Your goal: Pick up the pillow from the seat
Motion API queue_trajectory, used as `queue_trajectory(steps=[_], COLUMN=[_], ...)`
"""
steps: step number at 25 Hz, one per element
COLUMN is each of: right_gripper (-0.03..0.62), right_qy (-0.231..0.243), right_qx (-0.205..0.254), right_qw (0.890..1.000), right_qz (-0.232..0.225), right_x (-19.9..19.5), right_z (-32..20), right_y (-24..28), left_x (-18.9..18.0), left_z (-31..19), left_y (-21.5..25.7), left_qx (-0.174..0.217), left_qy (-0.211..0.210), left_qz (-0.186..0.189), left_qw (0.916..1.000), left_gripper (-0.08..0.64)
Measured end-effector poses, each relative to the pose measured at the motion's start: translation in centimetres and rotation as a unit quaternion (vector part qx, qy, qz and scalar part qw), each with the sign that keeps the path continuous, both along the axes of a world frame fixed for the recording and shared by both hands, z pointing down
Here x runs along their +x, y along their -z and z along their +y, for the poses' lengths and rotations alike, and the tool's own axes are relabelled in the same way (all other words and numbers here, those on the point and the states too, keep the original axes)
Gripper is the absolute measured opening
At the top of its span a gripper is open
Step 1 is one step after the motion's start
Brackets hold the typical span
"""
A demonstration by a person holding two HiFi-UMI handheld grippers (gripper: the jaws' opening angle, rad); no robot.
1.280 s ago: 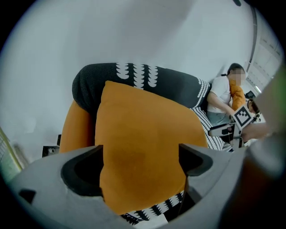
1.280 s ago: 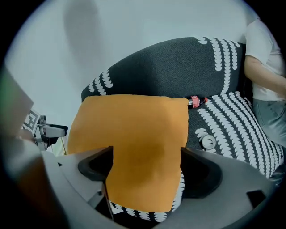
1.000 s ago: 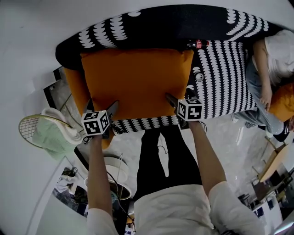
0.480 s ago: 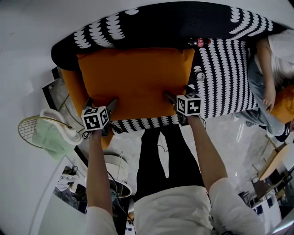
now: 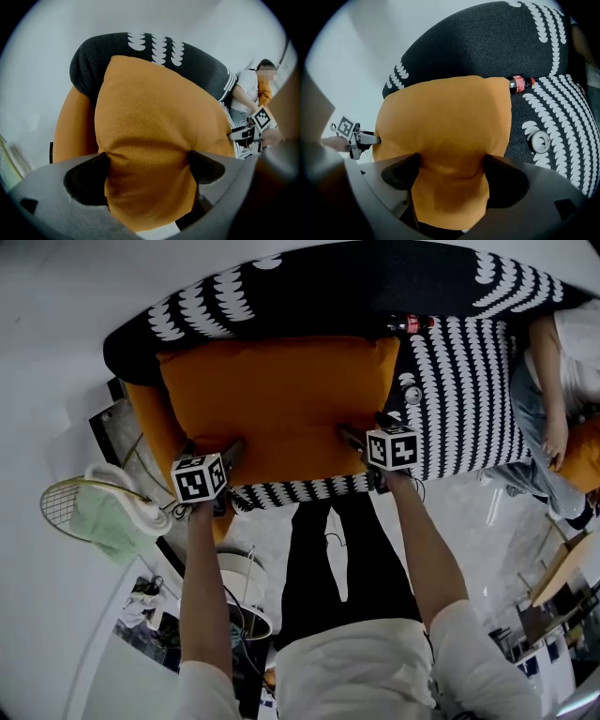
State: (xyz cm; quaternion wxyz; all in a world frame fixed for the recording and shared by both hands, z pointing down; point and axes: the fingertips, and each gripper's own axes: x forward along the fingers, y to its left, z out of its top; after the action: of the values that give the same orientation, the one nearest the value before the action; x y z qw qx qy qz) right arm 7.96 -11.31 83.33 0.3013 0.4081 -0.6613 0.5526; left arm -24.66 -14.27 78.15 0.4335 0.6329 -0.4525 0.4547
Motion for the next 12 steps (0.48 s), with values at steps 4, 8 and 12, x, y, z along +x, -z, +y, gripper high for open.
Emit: queue_trajectory(steps=[4,8,12], right_gripper=[0.42,0.339,0.25], right_qy=[0.006,0.005,0.003], right_qx=[-0.008,-0.01,-0.008], right_qw=[1.0,1.0,1.0], right_qz=[-0.002,-0.002,0.007], right_x=[-0.3,-0.4,-0.3], right_z=[0.1,0.2,0.5], right_y=[0.5,1.0,1.5], left_x=[0.2,0.5,0.7], left_z=[0.2,0.5,0.8], left_y=[0.3,0.6,1.2], left_qx=[0.001,-0.006,-0.007], left_qy=[0.0,-0.004,-0.011], left_qz=[0.001,-0.003,-0.012], left_qw=[1.0,1.0,0.9998], left_gripper=[0.514,0.46,0.38])
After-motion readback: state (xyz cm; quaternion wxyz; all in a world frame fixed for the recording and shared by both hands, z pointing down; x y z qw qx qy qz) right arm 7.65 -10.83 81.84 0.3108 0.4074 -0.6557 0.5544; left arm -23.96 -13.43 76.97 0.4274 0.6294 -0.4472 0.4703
